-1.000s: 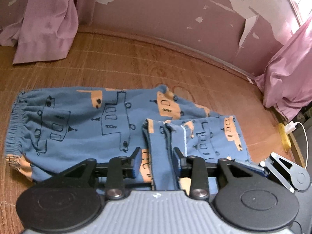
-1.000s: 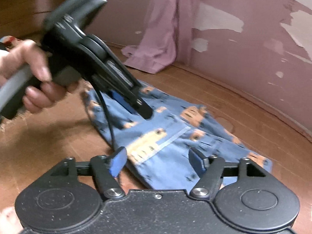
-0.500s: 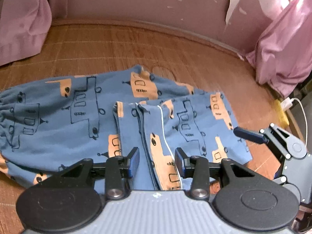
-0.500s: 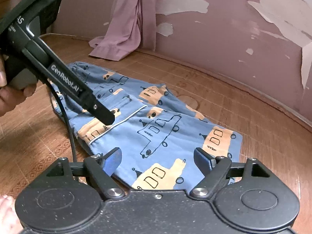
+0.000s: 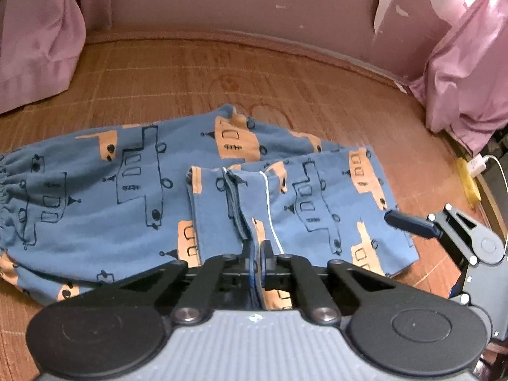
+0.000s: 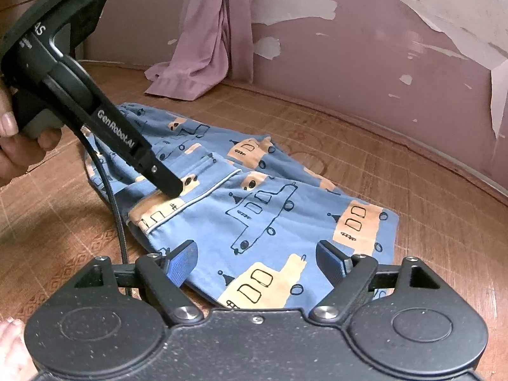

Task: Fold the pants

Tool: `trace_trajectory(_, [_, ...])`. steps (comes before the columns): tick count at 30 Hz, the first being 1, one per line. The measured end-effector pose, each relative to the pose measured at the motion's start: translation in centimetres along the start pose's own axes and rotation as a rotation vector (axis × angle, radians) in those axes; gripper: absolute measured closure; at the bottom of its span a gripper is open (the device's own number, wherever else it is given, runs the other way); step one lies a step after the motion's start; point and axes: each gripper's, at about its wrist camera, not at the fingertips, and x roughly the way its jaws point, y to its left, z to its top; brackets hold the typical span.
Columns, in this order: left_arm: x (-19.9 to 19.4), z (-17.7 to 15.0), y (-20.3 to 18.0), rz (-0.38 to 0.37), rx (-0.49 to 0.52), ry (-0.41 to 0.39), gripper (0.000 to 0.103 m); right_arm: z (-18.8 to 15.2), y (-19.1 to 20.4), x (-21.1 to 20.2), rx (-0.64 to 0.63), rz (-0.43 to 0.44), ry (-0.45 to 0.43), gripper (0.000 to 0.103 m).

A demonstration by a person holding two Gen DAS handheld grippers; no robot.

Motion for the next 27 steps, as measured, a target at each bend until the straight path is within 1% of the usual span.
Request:
trace_trajectory(4, [-1.1, 0.1, -0.6, 0.062, 0.040, -0.044, 0.100, 0.1, 0.3, -0.2, -0.007, 0.004, -0.014, 0.020])
trace_trajectory(9, [-0.8, -0.6, -0.7, 0.130, 0.078, -0.022, 0.101, 0.0, 1.0, -0.1, -0.039, 0.017, -0.018, 0.020])
trace_trajectory(12, [-0.5, -1.0, -0.3, 0.131, 0.059, -0.020, 0.100, 0.4, 1.0, 0.1, -0.047, 0.019, -0.025, 0.020])
trace_trajectory(14, [-0.4, -1.2, -0.4, 0.136, 0.074, -0.026, 0.098, 0.7, 0.9, 0.6, -0.058, -0.002, -0.041, 0.020])
trace_trajectory(15, [-0.4, -1.4, -0.5, 0.142, 0.082, -0.028, 0.097, 0.7, 0.9, 1.0, -0.066, -0.010, -0.033, 0.020])
trace_trajectory(17, [-0.6, -1.7, -0.6, 0.150, 0.094, -0.042, 0.092, 0.4, 1.1, 2.5, -0.088, -0.007, 0.035, 0.020])
trace_trajectory(18, [-0.7, -1.8, -0.6, 0.156, 0.096, -0.048, 0.091, 0.3, 1.0, 2.6, -0.079, -0.001, 0.032, 0.020])
trace_trajectory(19, [-0.8, -2.0, -0.6, 0.161, 0.094, -0.055, 0.085, 0.4, 0.8, 2.5, -0.071, -0.006, 0.032, 0.020])
trace_trajectory(20, [-1.0, -2.1, -0.5, 0.169, 0.093, -0.060, 0.076, 0.6, 0.8, 2.3, -0.075, -0.020, 0.026, 0.020])
trace_trajectory(21, [-1.1, -2.2, -0.4, 0.177, 0.089, -0.065, 0.073, 0.8, 0.8, 2.1, -0.081, -0.032, 0.013, 0.020])
trace_trajectory(23, [-1.4, -2.5, 0.1, 0.179, 0.073, -0.078, 0.062, 1.3, 0.6, 2.0, -0.080, -0.036, 0.005, 0.019])
trace_trajectory(24, [-1.6, -2.7, 0.5, 0.180, 0.054, -0.089, 0.058, 1.3, 0.6, 2.2, -0.077, -0.033, 0.014, 0.019])
trace_trajectory(25, [-1.8, -2.9, 0.8, 0.185, 0.033, -0.101, 0.052, 1.2, 0.6, 2.6, -0.080, -0.031, 0.034, 0.017])
trace_trajectory(26, [-2.1, -3.2, 1.0, 0.191, 0.014, -0.114, 0.051, 1.0, 0.7, 3.2, -0.090, -0.024, 0.067, 0.017])
trace_trajectory(27, [-2.6, -3.6, 1.4, 0.202, -0.002, -0.132, 0.050, 0.9, 0.6, 3.0, -0.076, -0.024, 0.050, 0.016])
